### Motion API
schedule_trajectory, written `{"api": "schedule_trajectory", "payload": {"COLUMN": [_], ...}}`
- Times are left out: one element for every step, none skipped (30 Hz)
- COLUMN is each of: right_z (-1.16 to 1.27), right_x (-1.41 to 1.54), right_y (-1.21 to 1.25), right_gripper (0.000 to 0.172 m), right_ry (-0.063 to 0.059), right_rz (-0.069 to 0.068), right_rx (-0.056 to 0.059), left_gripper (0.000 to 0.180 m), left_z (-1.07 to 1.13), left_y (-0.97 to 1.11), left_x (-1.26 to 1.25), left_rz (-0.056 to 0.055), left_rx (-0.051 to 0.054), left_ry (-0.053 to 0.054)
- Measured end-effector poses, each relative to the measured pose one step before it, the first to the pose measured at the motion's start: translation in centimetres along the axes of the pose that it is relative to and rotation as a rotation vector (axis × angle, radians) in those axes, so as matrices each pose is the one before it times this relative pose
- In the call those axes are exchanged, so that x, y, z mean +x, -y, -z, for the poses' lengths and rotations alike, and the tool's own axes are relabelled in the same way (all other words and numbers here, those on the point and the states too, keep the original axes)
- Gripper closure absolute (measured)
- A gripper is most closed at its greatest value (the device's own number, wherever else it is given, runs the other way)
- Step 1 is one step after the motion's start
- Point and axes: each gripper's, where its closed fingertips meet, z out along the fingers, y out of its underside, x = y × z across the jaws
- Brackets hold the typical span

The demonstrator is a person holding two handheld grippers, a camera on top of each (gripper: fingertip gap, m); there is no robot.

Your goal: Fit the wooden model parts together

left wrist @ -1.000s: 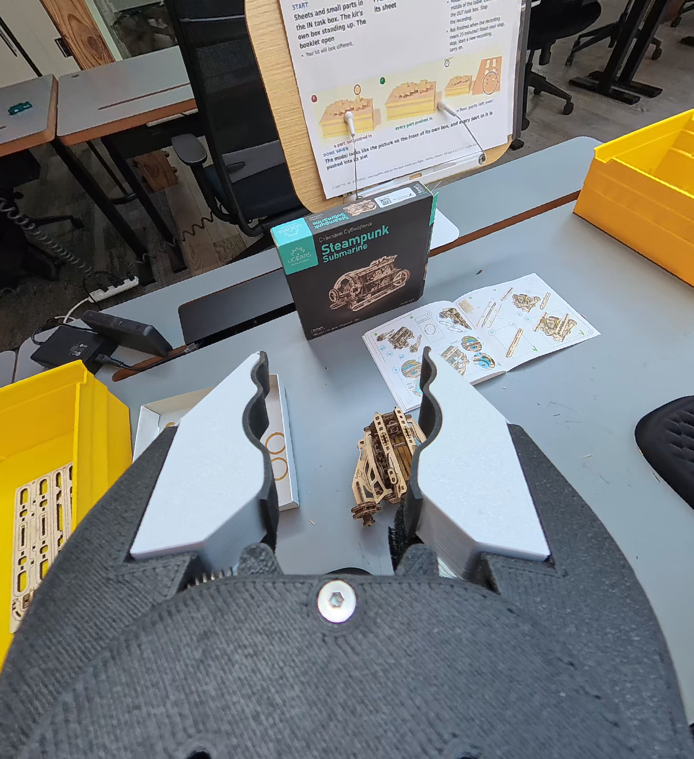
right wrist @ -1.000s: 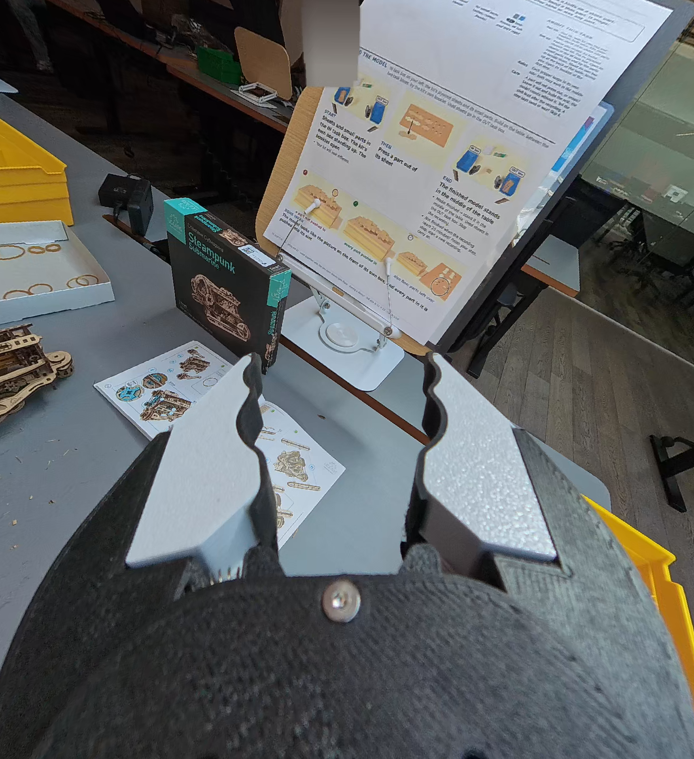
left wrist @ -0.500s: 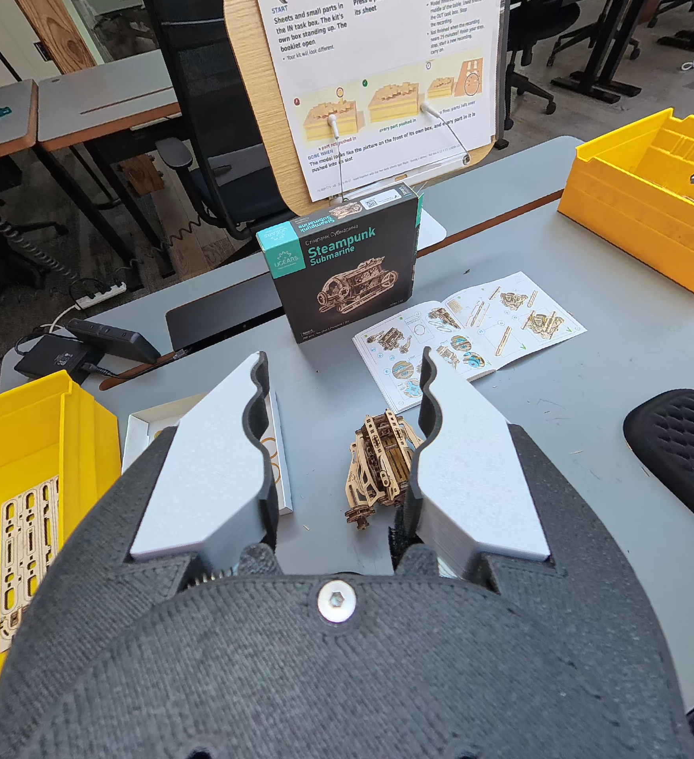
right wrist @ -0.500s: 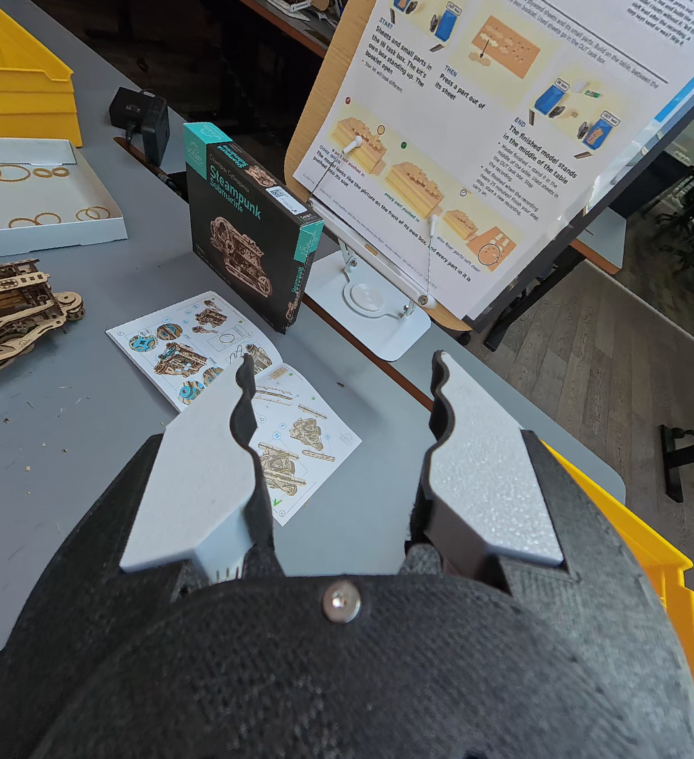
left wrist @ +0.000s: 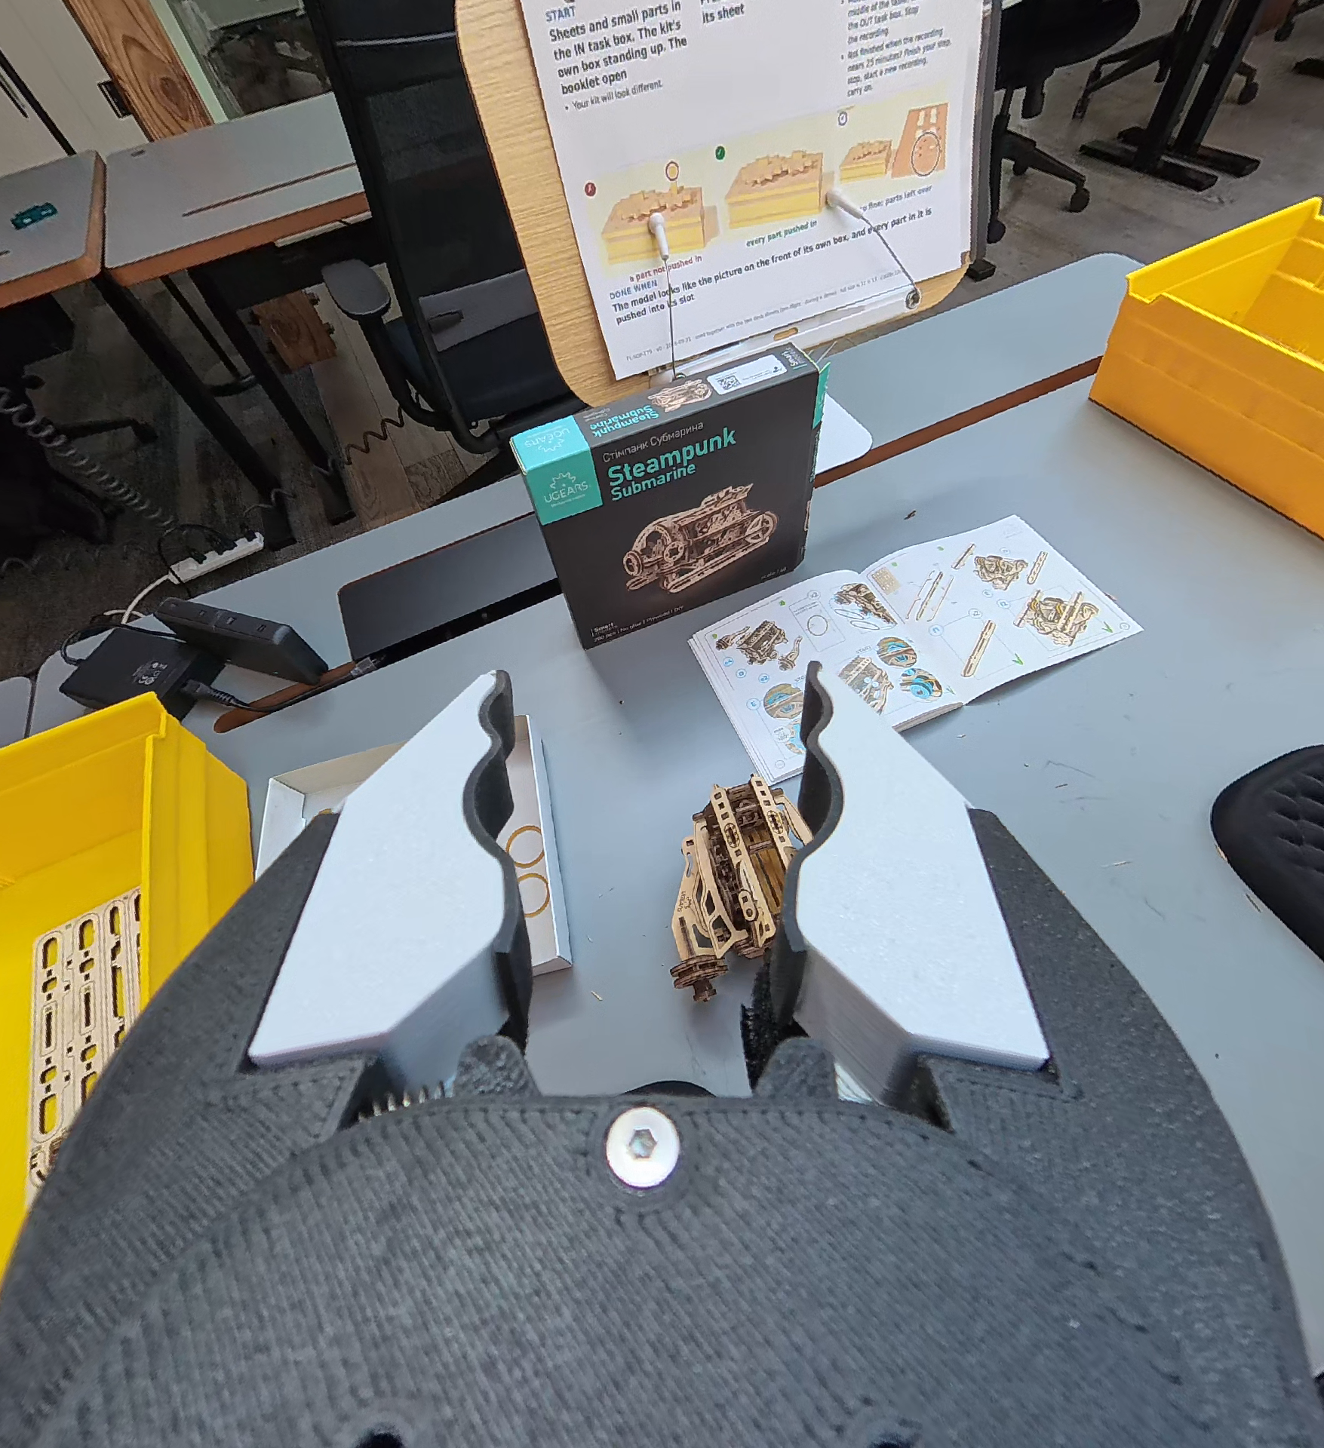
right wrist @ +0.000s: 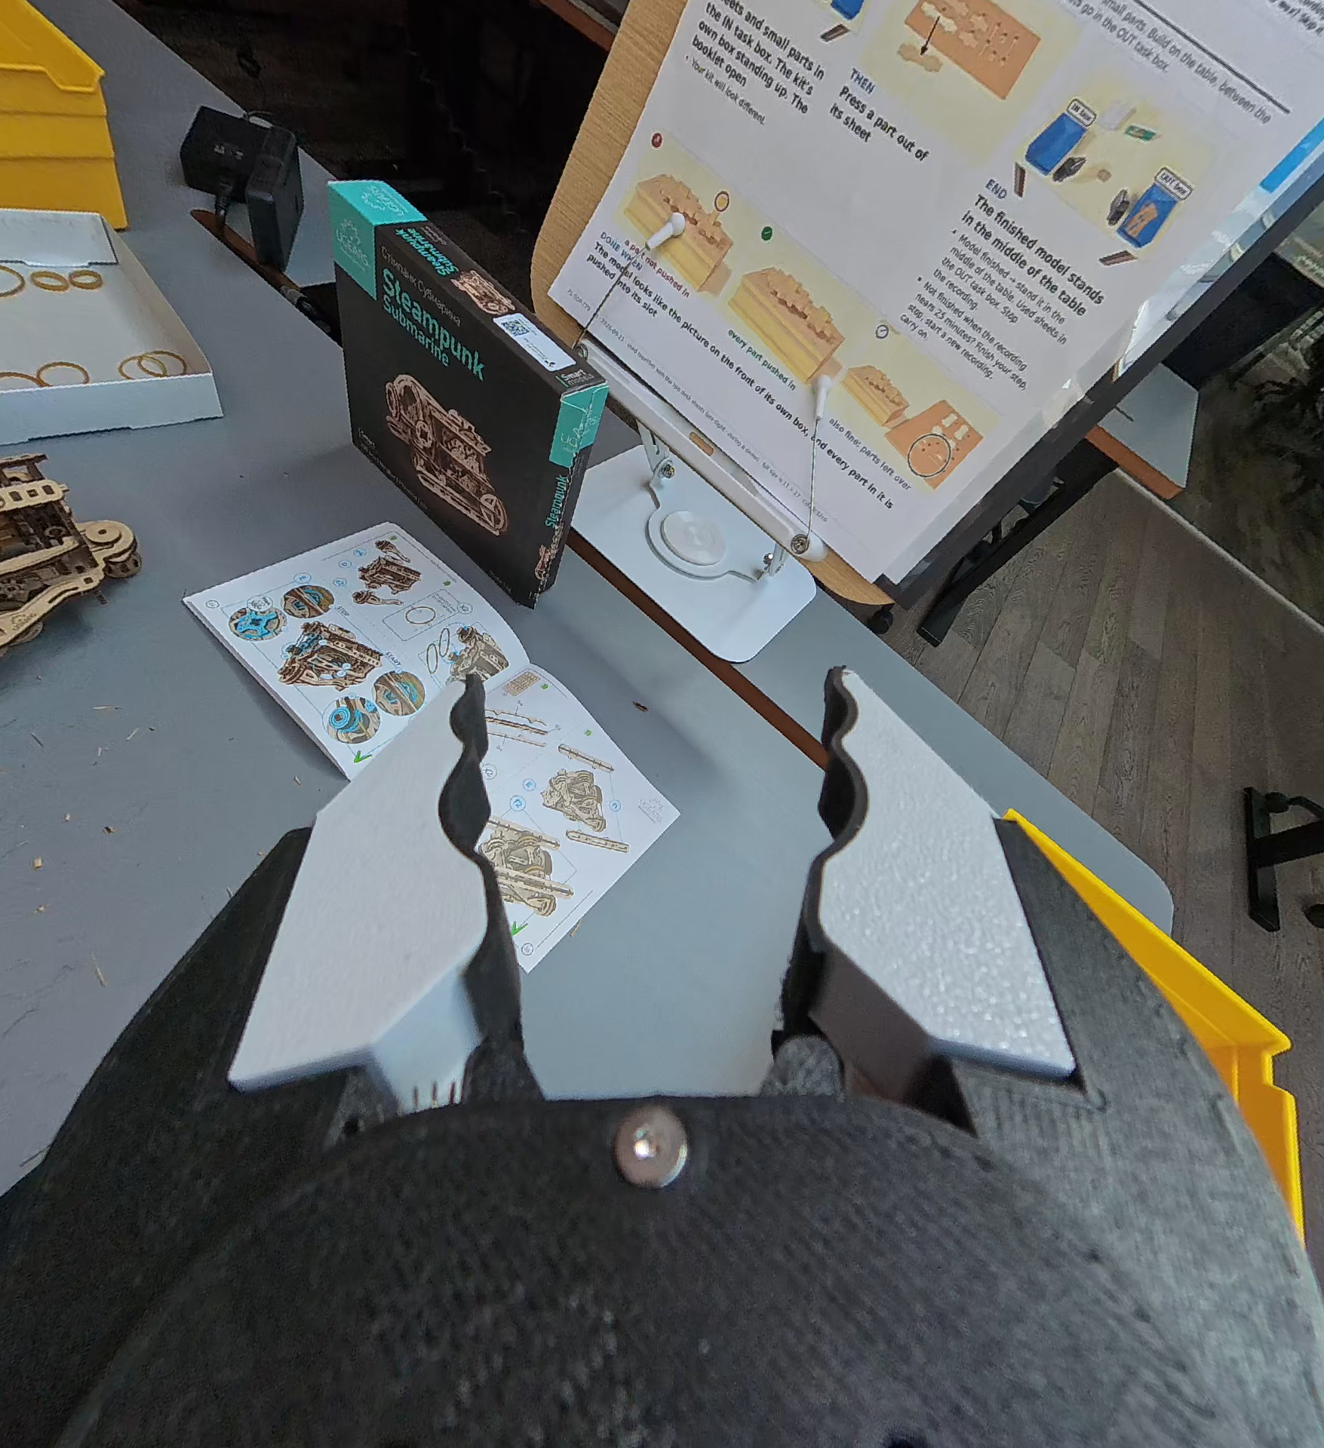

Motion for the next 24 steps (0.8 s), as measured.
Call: {"api": "schedule_trajectory", "payload": {"right_z": [0.006,-0.018,-0.028,-0.018,-0.010,0.009,0.038,0.062,0.074,0.076,0.084,0.077,0.084,0.077,0.080,0.073,0.050,0.031,-0.022,-0.076,-0.113,-0.138,-0.130,-0.106], "right_x": [-0.042,-0.057,-0.063,-0.044,-0.006,-0.001,-0.011,-0.016,0.026,0.038,0.036,0.059,0.034,0.023,0.026,0.044,0.055,0.018,-0.001,-0.010,-0.041,-0.043,0.016,0.017], "right_y": [-0.039,-0.058,-0.059,-0.072,-0.060,-0.019,0.005,0.028,0.039,0.039,0.040,0.017,0.024,0.032,0.010,0.018,0.036,0.039,0.032,-0.022,-0.092,-0.135,-0.105,-0.075], "right_gripper": [0.086,0.086,0.086,0.086,0.086,0.086,0.086,0.086,0.086,0.086,0.086,0.086,0.086,0.086,0.086,0.086,0.086,0.087,0.087,0.087,0.088,0.089,0.089,0.089], "right_ry": [0.0010,0.0019,0.0022,0.0014,-0.0001,-0.0011,0.0007,0.0012,-0.0004,-0.0008,-0.0007,-0.0013,-0.0004,0.0000,-0.0003,-0.0019,-0.0023,-0.0005,0.0003,0.0005,0.0023,0.0014,-0.0013,-0.0010], "right_rz": [0.0026,0.0021,0.0019,0.0019,0.0022,0.0019,0.0009,0.0002,-0.0001,-0.0001,-0.0006,-0.0009,0.0000,0.0003,0.0007,0.0008,-0.0003,-0.0017,-0.0019,-0.0007,0.0004,0.0006,0.0007,-0.0004], "right_rx": [-0.0030,-0.0037,-0.0041,-0.0048,-0.0037,-0.0014,-0.0003,0.0010,0.0024,0.0027,0.0022,0.0014,0.0016,0.0018,0.0009,0.0010,0.0022,0.0026,0.0016,-0.0009,-0.0052,-0.0077,-0.0061,-0.0040], "left_gripper": [0.108,0.108,0.108,0.108,0.108,0.108,0.108,0.108,0.109,0.109,0.109,0.110,0.110,0.110,0.111,0.112,0.114,0.117,0.123,0.128,0.130,0.132,0.133,0.134], "left_z": [-0.052,-0.045,-0.036,-0.035,-0.027,-0.011,0.012,0.023,0.032,0.055,0.049,0.071,0.070,0.090,0.104,0.141,0.157,0.181,0.187,0.189,0.187,0.189,0.180,0.164], "left_y": [-0.028,-0.011,0.000,-0.002,-0.018,-0.016,-0.012,-0.015,-0.017,-0.015,-0.013,-0.014,-0.028,-0.059,-0.071,-0.069,-0.055,-0.055,-0.082,-0.102,-0.096,-0.085,-0.066,-0.025], "left_x": [0.031,0.040,0.055,0.050,0.037,0.014,-0.008,-0.027,-0.034,-0.060,-0.088,-0.088,-0.100,-0.105,-0.113,-0.126,-0.132,-0.144,-0.140,-0.108,-0.083,-0.096,-0.145,-0.193], "left_rz": [-0.0021,-0.0023,-0.0022,-0.0025,-0.0026,-0.0020,-0.0009,0.0001,0.0006,0.0010,0.0017,0.0022,0.0019,0.0011,0.0002,-0.0003,-0.0003,-0.0004,0.0003,0.0023,0.0029,0.0018,0.0017,0.0033], "left_rx": [-0.0023,-0.0015,-0.0012,-0.0014,-0.0015,-0.0014,-0.0007,-0.0002,0.0001,0.0004,0.0006,0.0005,0.0001,-0.0010,-0.0014,-0.0003,0.0009,0.0011,0.0001,-0.0003,0.0002,0.0012,0.0026,0.0036], "left_ry": [0.0001,-0.0005,-0.0007,-0.0005,-0.0001,0.0006,0.0010,0.0010,0.0012,0.0022,0.0030,0.0035,0.0043,0.0047,0.0043,0.0035,0.0027,0.0024,0.0011,-0.0015,-0.0036,-0.0031,0.0005,0.0041]}}
